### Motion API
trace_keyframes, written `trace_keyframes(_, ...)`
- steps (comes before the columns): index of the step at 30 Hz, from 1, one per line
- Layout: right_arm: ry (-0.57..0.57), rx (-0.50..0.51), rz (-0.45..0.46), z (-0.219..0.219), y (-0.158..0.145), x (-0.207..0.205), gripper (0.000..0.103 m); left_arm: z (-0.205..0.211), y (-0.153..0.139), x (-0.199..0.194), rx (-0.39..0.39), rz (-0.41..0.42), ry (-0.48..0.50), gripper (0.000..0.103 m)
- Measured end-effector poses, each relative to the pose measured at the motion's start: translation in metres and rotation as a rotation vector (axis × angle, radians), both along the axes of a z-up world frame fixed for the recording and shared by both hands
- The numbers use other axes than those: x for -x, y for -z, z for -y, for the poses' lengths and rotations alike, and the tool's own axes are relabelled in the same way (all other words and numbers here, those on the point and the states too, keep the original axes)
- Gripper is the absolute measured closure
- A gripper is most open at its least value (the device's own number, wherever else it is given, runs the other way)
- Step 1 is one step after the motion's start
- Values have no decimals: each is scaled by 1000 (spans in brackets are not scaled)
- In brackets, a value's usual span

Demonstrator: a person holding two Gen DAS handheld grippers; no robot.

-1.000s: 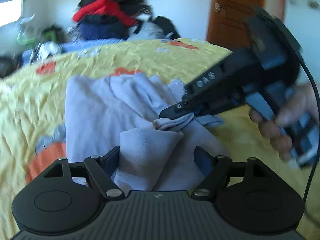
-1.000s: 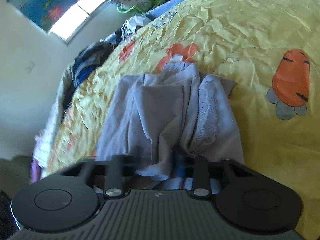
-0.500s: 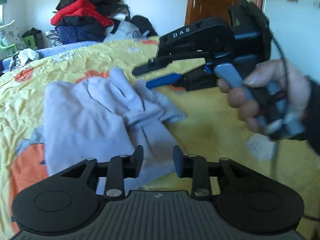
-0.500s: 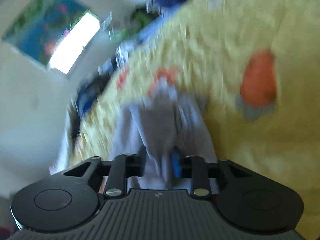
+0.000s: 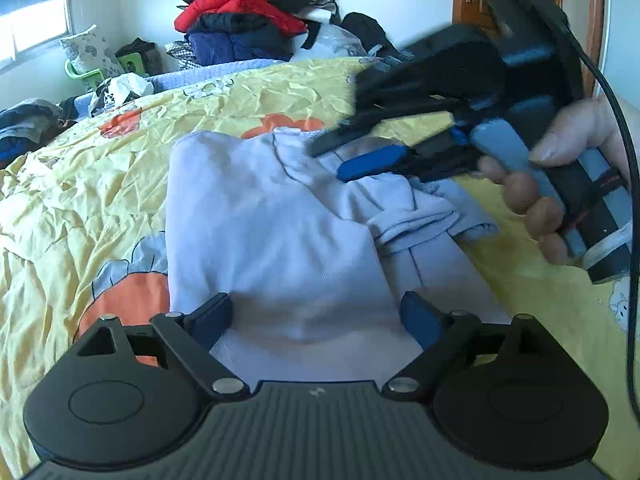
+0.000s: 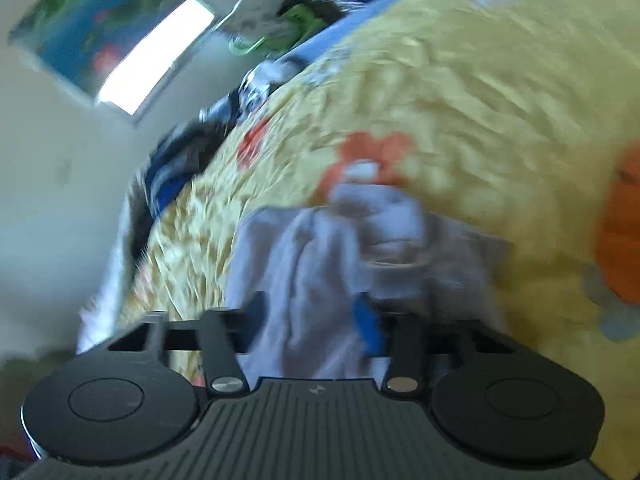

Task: Fold small clothes

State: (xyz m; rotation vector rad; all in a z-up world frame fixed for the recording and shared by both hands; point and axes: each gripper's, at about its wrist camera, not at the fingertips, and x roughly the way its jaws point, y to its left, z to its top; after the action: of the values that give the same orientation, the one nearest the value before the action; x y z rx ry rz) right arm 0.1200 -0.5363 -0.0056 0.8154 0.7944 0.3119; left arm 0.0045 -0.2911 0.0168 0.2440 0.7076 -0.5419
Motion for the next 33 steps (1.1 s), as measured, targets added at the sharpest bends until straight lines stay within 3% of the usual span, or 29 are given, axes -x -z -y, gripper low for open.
trace_keyframes(2,26,-43,-5,10,6,5,77,-1,0,1,7,-8,-5,8)
trace_keyframes(4,14,-13,-4,4,2,9,74,-1,0,0,7,-10,-7,7)
trace_keyframes(6,12,21,22,-4,-10,15,55,0,2,-2,6,-7,-8,6)
trace_keyframes(10,-30,72,122,-22,-30,22,40,2,3,4,7,0,-13,5)
trace_keyframes(12,-68,71,94,-28,-26,17,32,2,3,4,7,1,-13,5)
trace_keyframes(13,-76,78,74,-29,-21,16,33,2,3,4,7,0,-13,5)
trace_keyframes(15,-77,80,88,-23,-10,18,46,2,2,4,9,0,-8,5)
trace_keyframes(17,-48,34,71,-11,-10,23,48,-5,-5,5,33,1,0,4)
trace_keyframes(20,9,6,95,14,-25,41,34,-42,-23,-2,138,34,-48,4)
trace_keyframes(22,47,46,98,36,-30,50,28,-70,-23,-25,215,-50,-100,4)
trace_keyframes(26,74,106,-8,64,-18,49,30,-109,-1,-75,388,-306,-227,5)
trace_keyframes(27,67,90,-35,66,-11,48,30,-113,-2,-78,433,-302,-228,5)
trace_keyframes(30,31,14,-32,62,-3,45,28,-113,2,-97,550,-405,-201,5)
trace_keyframes(32,1,8,-30,53,-3,41,32,-104,1,-104,532,-408,-190,5)
trace_keyframes(33,-21,13,-31,46,-4,38,33,-96,0,-107,495,-387,-184,11)
